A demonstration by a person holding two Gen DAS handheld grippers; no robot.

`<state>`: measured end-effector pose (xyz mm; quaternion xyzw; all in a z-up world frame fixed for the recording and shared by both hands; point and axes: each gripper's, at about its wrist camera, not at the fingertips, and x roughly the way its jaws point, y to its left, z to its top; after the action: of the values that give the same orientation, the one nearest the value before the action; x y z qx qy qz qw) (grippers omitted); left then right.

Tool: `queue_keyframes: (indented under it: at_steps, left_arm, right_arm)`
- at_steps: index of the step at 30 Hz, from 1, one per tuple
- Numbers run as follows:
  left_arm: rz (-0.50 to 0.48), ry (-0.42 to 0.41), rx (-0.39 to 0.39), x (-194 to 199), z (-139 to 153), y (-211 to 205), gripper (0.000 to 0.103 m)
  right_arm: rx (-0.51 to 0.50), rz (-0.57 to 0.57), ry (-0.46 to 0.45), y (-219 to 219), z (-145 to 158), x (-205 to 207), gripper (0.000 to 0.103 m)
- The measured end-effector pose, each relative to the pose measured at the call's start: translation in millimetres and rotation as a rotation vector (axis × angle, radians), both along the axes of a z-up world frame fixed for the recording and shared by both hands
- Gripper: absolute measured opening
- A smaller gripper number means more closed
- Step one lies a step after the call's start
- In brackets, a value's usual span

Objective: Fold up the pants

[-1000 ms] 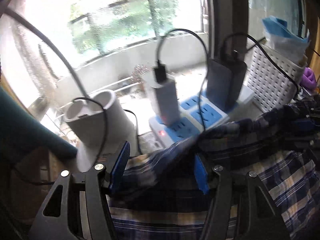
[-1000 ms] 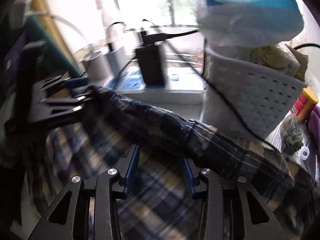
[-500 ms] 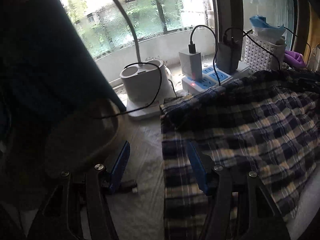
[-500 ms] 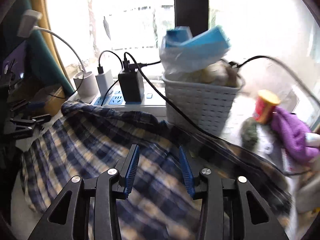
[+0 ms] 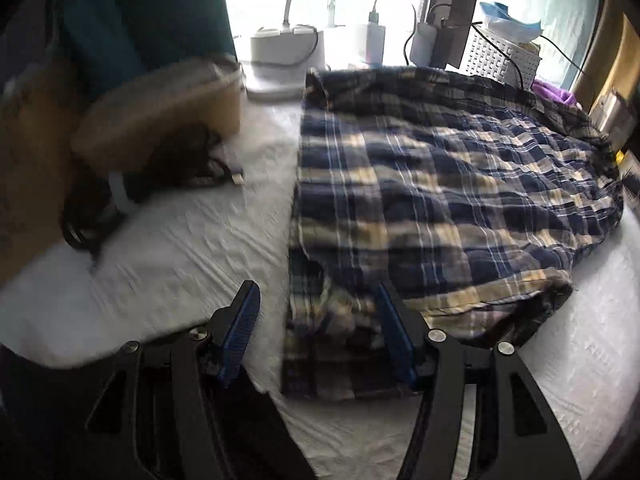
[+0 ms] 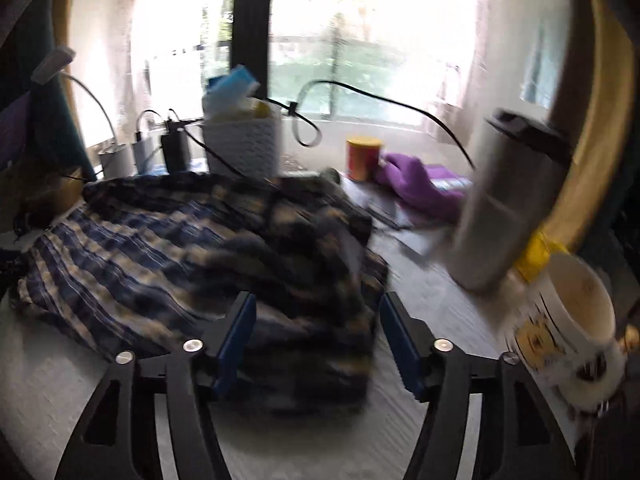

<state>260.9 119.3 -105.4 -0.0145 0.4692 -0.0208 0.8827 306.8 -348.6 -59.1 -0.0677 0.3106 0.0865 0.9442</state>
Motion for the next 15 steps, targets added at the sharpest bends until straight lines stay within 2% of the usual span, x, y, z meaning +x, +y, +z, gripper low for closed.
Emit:
queue_keyframes:
  at_steps: [5, 7, 9, 13, 15]
  left_arm:
    - [0.010, -0.021, -0.048, -5, -1, 2, 0.059]
    - [-0.005, -0.030, -0.059, -6, -1, -1, 0.050]
    - [-0.017, -0.035, -0.024, -8, -1, -7, 0.028]
    - [-0.058, -0.052, 0.033, -16, -2, -21, 0.016]
    - [-0.068, -0.054, 0.024, -17, -3, -24, 0.006]
  right_arm:
    - [0.087, -0.047, 0.056, -28, -21, -4, 0.072]
    - [0.137, -0.030, 0.084, -34, -26, -1, 0.072]
    - [0.238, -0.006, 0.119, -43, -29, 6, 0.072]
    - [0.284, 0.051, 0.235, -38, -44, 24, 0.072]
    - [0.288, 0.063, 0.237, -36, -44, 27, 0.072]
